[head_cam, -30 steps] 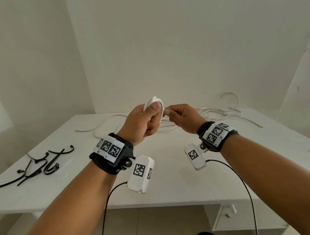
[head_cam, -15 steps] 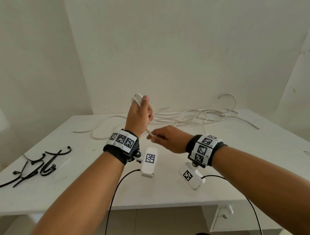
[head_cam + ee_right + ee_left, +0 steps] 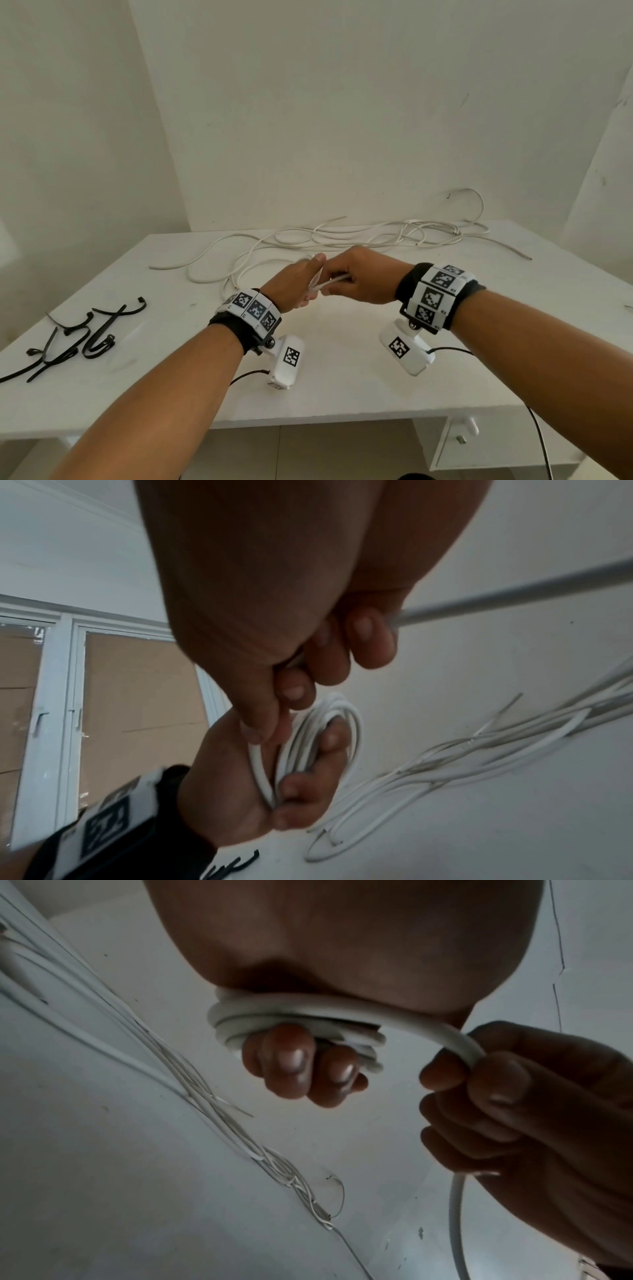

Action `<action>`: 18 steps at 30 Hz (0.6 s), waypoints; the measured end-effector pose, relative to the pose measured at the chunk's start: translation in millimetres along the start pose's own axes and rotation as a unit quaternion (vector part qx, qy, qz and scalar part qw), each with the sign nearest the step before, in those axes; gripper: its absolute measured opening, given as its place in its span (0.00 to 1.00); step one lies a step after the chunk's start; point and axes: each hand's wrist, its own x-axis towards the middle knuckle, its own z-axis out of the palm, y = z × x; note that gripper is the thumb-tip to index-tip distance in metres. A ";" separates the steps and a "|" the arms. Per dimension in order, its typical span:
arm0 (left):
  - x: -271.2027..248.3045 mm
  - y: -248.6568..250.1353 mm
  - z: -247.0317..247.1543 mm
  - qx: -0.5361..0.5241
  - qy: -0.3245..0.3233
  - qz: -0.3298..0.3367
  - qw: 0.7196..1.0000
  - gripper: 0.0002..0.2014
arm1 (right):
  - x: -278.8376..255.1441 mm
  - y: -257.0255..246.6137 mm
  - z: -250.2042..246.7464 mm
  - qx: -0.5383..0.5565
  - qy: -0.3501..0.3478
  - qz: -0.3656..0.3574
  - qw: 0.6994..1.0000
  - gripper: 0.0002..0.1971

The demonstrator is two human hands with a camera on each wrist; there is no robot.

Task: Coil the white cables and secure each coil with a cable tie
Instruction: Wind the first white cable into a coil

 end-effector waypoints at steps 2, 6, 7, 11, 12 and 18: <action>-2.8 0.1 0.3 -0.007 -0.010 -0.008 1.000 0.27 | 0.9 1.3 -7.5 0.013 0.010 0.002 1.000 0.04; -6.3 3.5 0.3 -0.011 -0.024 0.003 1.000 0.30 | 2.0 5.8 -19.8 0.033 0.046 0.009 0.998 0.05; -7.5 5.1 0.4 -0.024 -0.029 0.003 0.999 0.29 | 1.8 5.7 -21.6 0.037 0.048 0.011 0.998 0.04; -13.7 7.1 0.2 -0.073 -0.037 0.009 0.997 0.30 | 1.4 3.2 -28.9 0.067 0.070 0.007 0.995 0.06; -15.8 7.0 0.1 -0.085 -0.038 0.006 0.996 0.30 | 0.9 4.2 -32.4 0.079 0.083 0.014 0.993 0.07; -28.4 15.3 3.7 -0.218 -0.066 0.016 0.974 0.21 | 0.9 7.2 -38.7 0.106 0.097 0.023 0.989 0.06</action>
